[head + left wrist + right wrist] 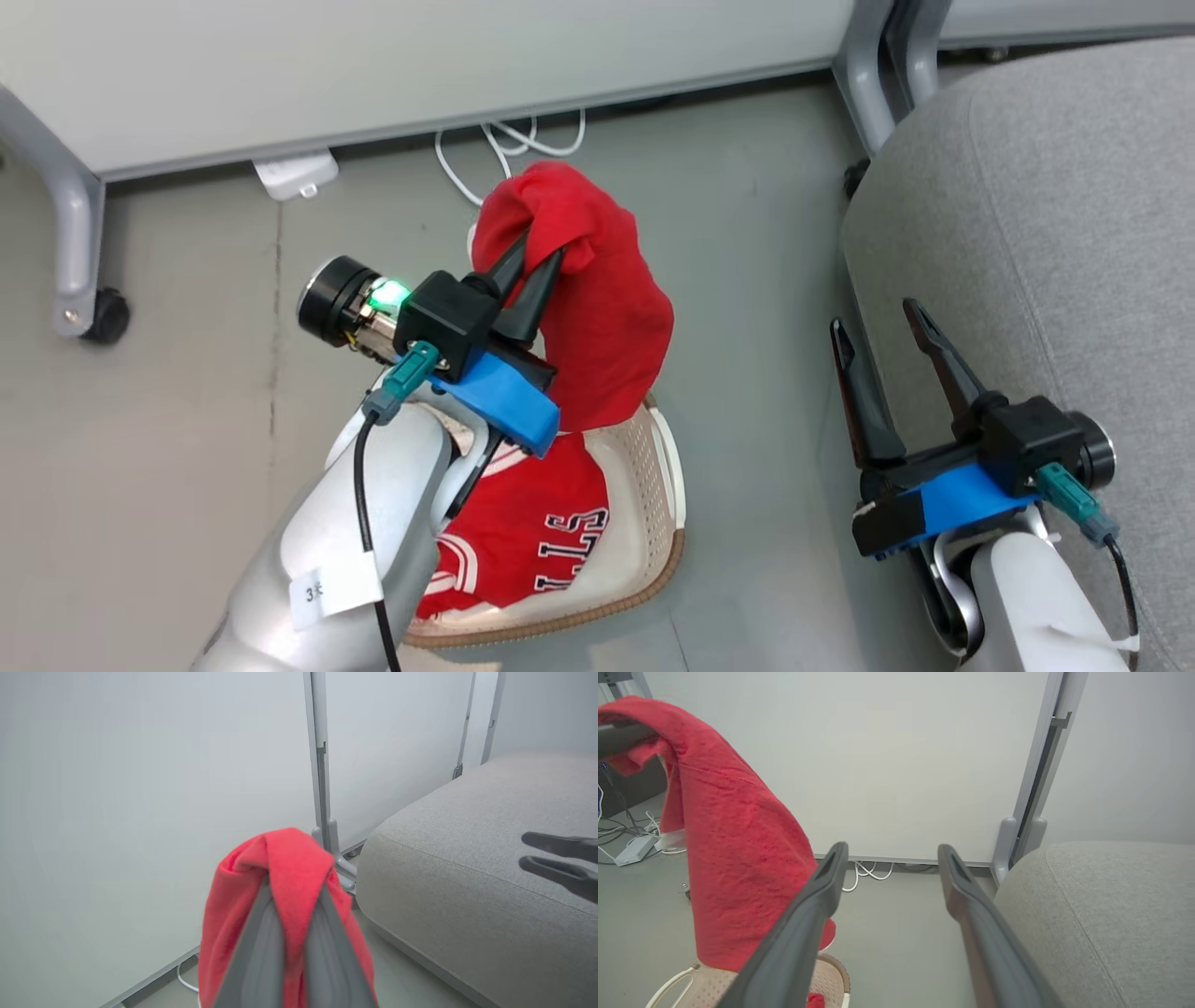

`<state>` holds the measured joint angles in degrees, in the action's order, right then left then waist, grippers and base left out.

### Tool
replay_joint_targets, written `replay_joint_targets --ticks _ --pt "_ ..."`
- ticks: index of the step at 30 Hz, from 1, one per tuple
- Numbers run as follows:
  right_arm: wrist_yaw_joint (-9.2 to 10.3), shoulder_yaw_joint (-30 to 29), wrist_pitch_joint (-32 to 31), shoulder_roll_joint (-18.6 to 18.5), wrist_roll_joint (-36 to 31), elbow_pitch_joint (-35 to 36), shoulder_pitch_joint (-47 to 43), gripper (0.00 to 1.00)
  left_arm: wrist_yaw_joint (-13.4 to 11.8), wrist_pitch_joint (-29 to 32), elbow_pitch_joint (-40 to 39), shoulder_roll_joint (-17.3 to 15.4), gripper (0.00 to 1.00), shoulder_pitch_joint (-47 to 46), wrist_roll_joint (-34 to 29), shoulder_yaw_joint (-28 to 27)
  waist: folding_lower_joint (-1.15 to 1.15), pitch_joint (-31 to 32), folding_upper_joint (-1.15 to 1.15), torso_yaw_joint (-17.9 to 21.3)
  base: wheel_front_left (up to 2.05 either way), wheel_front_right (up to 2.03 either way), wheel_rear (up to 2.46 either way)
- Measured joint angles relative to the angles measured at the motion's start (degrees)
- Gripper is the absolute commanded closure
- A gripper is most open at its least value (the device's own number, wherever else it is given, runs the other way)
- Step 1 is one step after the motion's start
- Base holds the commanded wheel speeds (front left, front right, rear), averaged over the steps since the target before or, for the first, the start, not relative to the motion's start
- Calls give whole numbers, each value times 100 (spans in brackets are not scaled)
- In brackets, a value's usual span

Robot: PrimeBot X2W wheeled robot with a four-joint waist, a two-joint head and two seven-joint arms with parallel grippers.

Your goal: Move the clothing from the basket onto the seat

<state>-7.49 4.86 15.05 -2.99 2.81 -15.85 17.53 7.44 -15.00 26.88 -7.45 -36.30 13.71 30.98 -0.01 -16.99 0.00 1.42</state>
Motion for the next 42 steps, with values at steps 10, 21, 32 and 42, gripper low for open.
replay_joint_targets --ticks 10,21,32,42 --pt "1 -101 -1 -35 51 -90 -438 0 0 0 -323 93 100 -422 -68 119 0 735 0 -102 0 0 0" --pt "0 -164 0 -37 89 -116 -778 0 0 0 -272 114 100 -560 67 366 0 1268 0 -175 0 0 0" --pt "0 -51 0 -53 85 -16 -805 0 0 0 -185 76 100 -503 135 446 1 1297 0 -217 0 0 0" --pt "0 675 0 -163 69 256 -243 0 0 0 -148 88 100 -505 130 467 1 1182 0 -234 0 0 0"
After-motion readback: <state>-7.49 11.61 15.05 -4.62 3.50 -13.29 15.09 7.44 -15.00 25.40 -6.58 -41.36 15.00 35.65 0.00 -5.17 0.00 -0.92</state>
